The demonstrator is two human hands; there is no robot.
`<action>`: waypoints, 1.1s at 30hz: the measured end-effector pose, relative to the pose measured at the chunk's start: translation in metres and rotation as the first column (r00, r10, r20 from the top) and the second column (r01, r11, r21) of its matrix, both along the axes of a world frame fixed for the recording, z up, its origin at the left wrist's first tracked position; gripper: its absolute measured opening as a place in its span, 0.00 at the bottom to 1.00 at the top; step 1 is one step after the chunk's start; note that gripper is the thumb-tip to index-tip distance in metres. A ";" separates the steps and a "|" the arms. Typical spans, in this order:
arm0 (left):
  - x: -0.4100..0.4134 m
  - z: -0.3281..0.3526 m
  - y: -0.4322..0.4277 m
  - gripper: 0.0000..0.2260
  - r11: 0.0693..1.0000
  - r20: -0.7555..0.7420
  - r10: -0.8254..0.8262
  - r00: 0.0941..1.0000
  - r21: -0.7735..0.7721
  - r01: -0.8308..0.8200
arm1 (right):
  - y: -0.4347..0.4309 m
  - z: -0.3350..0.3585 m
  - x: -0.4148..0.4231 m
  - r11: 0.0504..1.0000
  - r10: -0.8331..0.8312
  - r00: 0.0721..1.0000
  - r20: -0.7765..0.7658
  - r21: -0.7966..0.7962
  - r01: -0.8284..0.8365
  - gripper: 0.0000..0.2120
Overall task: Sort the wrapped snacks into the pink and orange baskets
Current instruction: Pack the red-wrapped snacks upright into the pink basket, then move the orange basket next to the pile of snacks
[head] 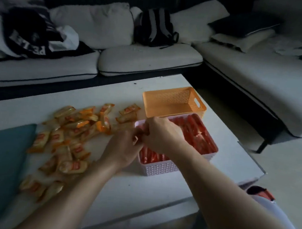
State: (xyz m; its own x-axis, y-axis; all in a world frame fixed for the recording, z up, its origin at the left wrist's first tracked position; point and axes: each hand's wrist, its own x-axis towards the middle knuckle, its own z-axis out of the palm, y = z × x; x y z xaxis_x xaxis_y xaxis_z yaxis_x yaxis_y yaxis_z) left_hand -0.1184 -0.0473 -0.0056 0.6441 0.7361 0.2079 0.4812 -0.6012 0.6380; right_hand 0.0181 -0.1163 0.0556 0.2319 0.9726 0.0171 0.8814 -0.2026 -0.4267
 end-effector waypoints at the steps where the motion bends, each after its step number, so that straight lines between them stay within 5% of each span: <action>1: -0.026 -0.002 0.004 0.09 0.999 -0.059 0.047 0.997 -0.007 -0.048 | 0.006 -0.004 -0.022 0.997 0.079 0.996 -0.034 -0.012 -0.080 0.08; 6: -0.166 -0.018 0.010 0.06 0.921 -0.318 0.386 0.866 0.084 -0.380 | 0.029 -0.053 -0.117 0.919 0.330 0.943 -0.040 -0.216 -0.331 0.19; 8: -0.204 -0.022 0.009 0.15 0.878 -0.423 0.468 0.776 0.126 -0.461 | 0.031 -0.074 -0.135 0.887 0.370 0.928 0.050 -0.315 -0.337 0.27; 11: -0.233 -0.026 0.000 0.34 0.859 -0.600 0.443 0.666 0.071 -0.508 | 0.040 -0.094 -0.151 0.857 0.384 0.916 0.114 -0.413 -0.308 0.38; 16: -0.255 -0.048 0.004 0.47 0.875 -0.687 0.285 0.668 -0.098 -0.474 | 0.057 -0.107 -0.175 0.852 0.394 0.903 0.171 -0.436 -0.289 0.37; 24: -0.255 -0.058 0.032 0.33 0.880 -0.486 0.433 0.759 0.048 -0.472 | 0.083 -0.117 -0.184 0.954 0.230 0.973 0.035 -0.207 -0.218 0.29; 28: -0.231 -0.037 0.036 0.34 0.842 -0.370 0.531 0.762 0.133 -0.523 | 0.086 -0.081 -0.175 0.965 0.233 0.950 0.209 -0.171 -0.199 0.28; 33: -0.174 -0.001 0.026 0.20 0.911 -0.190 0.413 0.891 0.090 -0.403 | 0.070 -0.015 -0.095 0.998 0.054 0.968 0.245 -0.039 -0.046 0.12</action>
State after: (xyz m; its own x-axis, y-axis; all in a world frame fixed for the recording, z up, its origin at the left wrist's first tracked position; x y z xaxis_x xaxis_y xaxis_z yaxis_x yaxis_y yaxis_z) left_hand -0.2929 -0.0208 -0.0067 0.3212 0.9355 0.1471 0.8051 -0.3516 0.4777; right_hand -0.0773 -0.0468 0.0403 0.1756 0.9838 0.0350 0.9678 -0.1660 -0.1894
